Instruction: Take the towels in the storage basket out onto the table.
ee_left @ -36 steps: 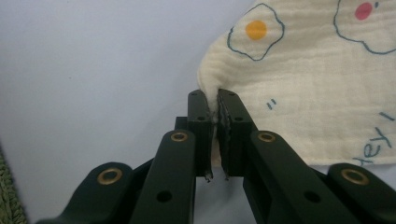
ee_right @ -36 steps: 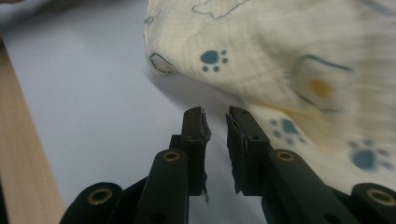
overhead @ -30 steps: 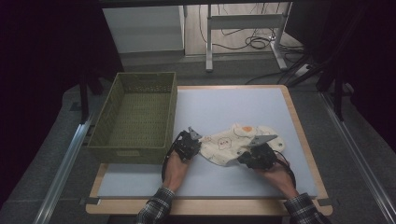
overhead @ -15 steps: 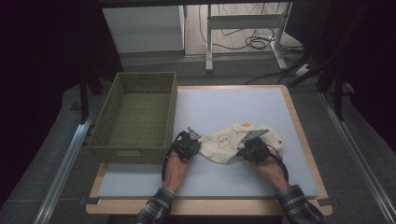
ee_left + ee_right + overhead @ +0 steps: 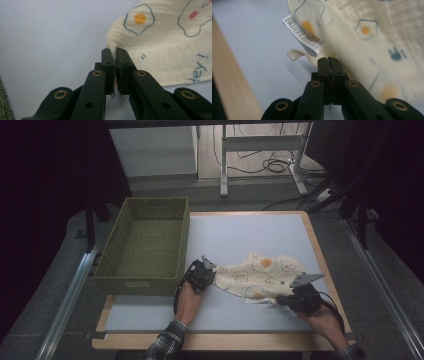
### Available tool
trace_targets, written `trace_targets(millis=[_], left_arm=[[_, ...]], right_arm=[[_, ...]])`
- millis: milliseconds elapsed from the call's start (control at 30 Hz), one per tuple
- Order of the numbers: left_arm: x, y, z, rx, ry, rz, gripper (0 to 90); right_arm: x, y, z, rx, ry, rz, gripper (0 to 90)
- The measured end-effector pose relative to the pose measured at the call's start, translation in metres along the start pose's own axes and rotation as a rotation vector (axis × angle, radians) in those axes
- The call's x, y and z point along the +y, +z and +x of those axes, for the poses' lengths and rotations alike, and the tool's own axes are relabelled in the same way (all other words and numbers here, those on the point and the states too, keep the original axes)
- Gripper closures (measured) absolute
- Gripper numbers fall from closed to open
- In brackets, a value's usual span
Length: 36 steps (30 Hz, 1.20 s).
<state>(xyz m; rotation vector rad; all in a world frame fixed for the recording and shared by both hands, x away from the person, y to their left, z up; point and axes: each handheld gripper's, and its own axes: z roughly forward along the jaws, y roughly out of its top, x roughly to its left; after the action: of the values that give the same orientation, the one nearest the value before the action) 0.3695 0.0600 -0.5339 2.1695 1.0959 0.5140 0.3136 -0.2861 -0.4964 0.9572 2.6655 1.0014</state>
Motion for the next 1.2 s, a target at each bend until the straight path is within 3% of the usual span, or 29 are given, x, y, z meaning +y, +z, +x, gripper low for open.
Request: trace_targets(millis=[33, 100, 233, 267, 367, 467, 533, 667, 700, 767, 833, 867, 900, 933, 1033, 1133, 1167, 1200], left_arm=[[0.000, 0.000, -0.001, 0.003, 0.002, 0.000, 86.2], [0.000, -0.002, -0.002, 0.004, 0.013, 0.008, 86.8], [0.001, -0.006, -0.011, -0.033, 0.041, 0.018, 86.9], [0.001, -0.008, -0.018, -0.049, 0.066, 0.032, 86.4], [0.000, -0.011, -0.023, -0.045, 0.080, 0.023, 84.2], [-0.003, -0.019, -0.022, -0.086, 0.051, 0.002, 72.4], [-0.005, -0.027, -0.020, -0.098, 0.039, -0.012, 70.6], [-0.006, -0.026, -0.017, -0.094, 0.028, -0.010, 69.7], [-0.007, -0.021, -0.015, -0.096, 0.021, 0.012, 69.7], [-0.010, -0.016, -0.016, -0.098, 0.011, 0.035, 70.2], [-0.012, -0.016, -0.015, -0.121, -0.003, 0.020, 74.4], [-0.012, -0.017, -0.016, -0.124, 0.001, 0.022, 78.3], [-0.012, -0.018, -0.016, -0.123, 0.011, 0.024, 82.2], [-0.012, -0.021, -0.016, -0.132, 0.020, 0.021, 85.9], [-0.014, -0.027, -0.016, -0.159, 0.007, 0.012, 87.4], [-0.025, -0.046, -0.018, -0.213, -0.012, 0.010, 87.4], [-0.025, -0.046, -0.018, -0.213, -0.012, 0.010, 87.3], [-0.034, -0.055, -0.021, -0.253, -0.016, 0.032, 87.2]], right_arm=[[0.000, 0.000, 0.000, 0.000, 0.000, 0.000, 89.6], [-0.016, -0.013, -0.001, -0.037, 0.003, 0.025, 89.6], [-0.030, -0.023, -0.006, -0.041, 0.031, 0.018, 89.4], [-0.036, -0.027, -0.008, -0.041, 0.035, 0.032, 87.9], [-0.039, -0.033, -0.008, -0.048, 0.035, 0.019, 85.4], [-0.039, -0.049, -0.008, -0.050, 0.053, -0.035, 80.4], [-0.037, -0.054, -0.006, -0.041, 0.059, -0.055, 78.0], [-0.032, -0.050, 0.000, -0.002, 0.056, -0.066, 72.7], [-0.029, -0.041, 0.008, 0.028, 0.043, -0.051, 69.4], [-0.030, -0.029, 0.015, 0.035, 0.020, -0.030, 67.3], [-0.034, -0.018, 0.020, -0.002, -0.005, 0.002, 70.2], [-0.037, -0.014, 0.022, -0.047, -0.020, 0.022, 78.2], [-0.040, -0.011, 0.023, -0.059, -0.031, 0.016, 85.4], [-0.041, -0.012, 0.023, -0.040, -0.021, -0.006, 89.0], [-0.043, -0.015, 0.026, -0.065, -0.036, -0.002, 89.9], [-0.046, -0.026, 0.032, -0.032, -0.031, -0.007, 89.9], [-0.046, -0.026, 0.032, -0.032, -0.031, -0.007, 89.9], [-0.049, -0.032, 0.036, -0.011, -0.025, -0.007, 89.9]])
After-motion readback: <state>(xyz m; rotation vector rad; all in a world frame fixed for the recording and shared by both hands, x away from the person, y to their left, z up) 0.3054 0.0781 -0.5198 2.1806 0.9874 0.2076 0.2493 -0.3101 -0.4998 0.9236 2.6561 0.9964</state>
